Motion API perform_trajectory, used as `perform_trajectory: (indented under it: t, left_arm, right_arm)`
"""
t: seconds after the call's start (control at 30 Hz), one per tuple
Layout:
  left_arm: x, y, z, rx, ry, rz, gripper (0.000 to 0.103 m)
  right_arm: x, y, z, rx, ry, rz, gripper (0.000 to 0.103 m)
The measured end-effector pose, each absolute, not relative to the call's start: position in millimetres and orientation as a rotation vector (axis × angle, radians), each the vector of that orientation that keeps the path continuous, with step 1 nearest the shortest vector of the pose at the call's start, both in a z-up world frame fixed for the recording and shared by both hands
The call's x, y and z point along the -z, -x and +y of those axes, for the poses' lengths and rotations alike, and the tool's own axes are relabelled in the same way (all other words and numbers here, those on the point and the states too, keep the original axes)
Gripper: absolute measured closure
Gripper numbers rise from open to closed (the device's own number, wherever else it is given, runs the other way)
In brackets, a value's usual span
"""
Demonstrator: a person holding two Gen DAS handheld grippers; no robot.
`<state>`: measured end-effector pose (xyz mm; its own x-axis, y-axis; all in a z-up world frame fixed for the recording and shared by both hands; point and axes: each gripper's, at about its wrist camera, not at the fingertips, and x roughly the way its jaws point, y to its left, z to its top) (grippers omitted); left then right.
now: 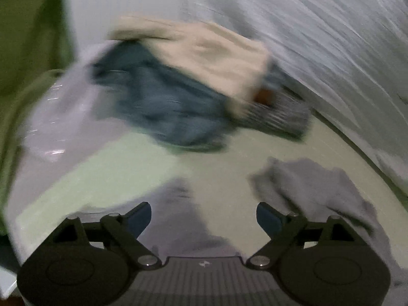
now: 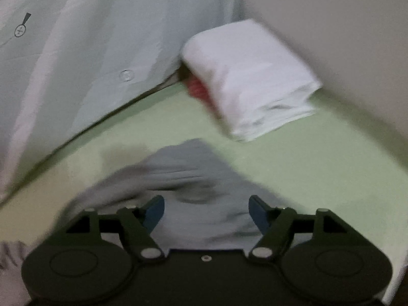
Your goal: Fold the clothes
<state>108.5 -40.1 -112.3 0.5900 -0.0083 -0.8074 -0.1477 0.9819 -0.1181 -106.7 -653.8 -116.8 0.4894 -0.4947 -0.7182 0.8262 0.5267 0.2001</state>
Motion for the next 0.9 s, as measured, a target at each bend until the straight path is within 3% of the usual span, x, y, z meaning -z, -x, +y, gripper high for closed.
perform_trajectory:
  t: [0.37, 0.43, 0.5, 0.53, 0.63, 0.7, 0.73, 0.8, 0.9]
  left_arm:
    - [152.8, -195.7, -160.1, 0.173, 0.005, 1.076, 0.013]
    - [162.0, -203.8, -169.9, 0.17, -0.028, 1.1, 0.013]
    - [169.8, -209.1, -175.4, 0.161, -0.054, 1.117, 0.016]
    - [172.8, -211.3, -177.3, 0.156, -0.062, 1.119, 0.023]
    - [177.4, -215.0, -175.9, 0.158, -0.073, 1.124, 0.046]
    - [177.4, -218.5, -172.0, 0.163, -0.067, 1.122, 0.061]
    - [176.9, -220.4, -169.5, 0.166, -0.058, 1.119, 0.074]
    - [172.8, -225.0, -164.3, 0.158, -0.04, 1.107, 0.089]
    - [164.8, -233.2, -157.1, 0.137, -0.022, 1.082, 0.091]
  right_arm:
    - [149.8, -52.2, -629.1, 0.613, -0.753, 0.711, 0.029]
    - [158.2, -71.2, -625.6, 0.608, -0.754, 0.75, 0.032]
    - [165.9, -86.5, -621.3, 0.616, -0.751, 0.801, 0.042]
    - [168.8, -91.3, -618.8, 0.619, -0.751, 0.821, 0.045]
    - [177.4, -98.8, -617.9, 0.619, -0.746, 0.871, 0.071]
    - [182.7, -101.5, -617.6, 0.62, -0.735, 0.906, 0.102]
    - [183.4, -101.4, -619.2, 0.62, -0.721, 0.906, 0.102]
    - [179.0, -100.3, -623.3, 0.627, -0.688, 0.877, 0.103]
    - [164.0, -103.2, -639.1, 0.66, -0.604, 0.825, 0.103]
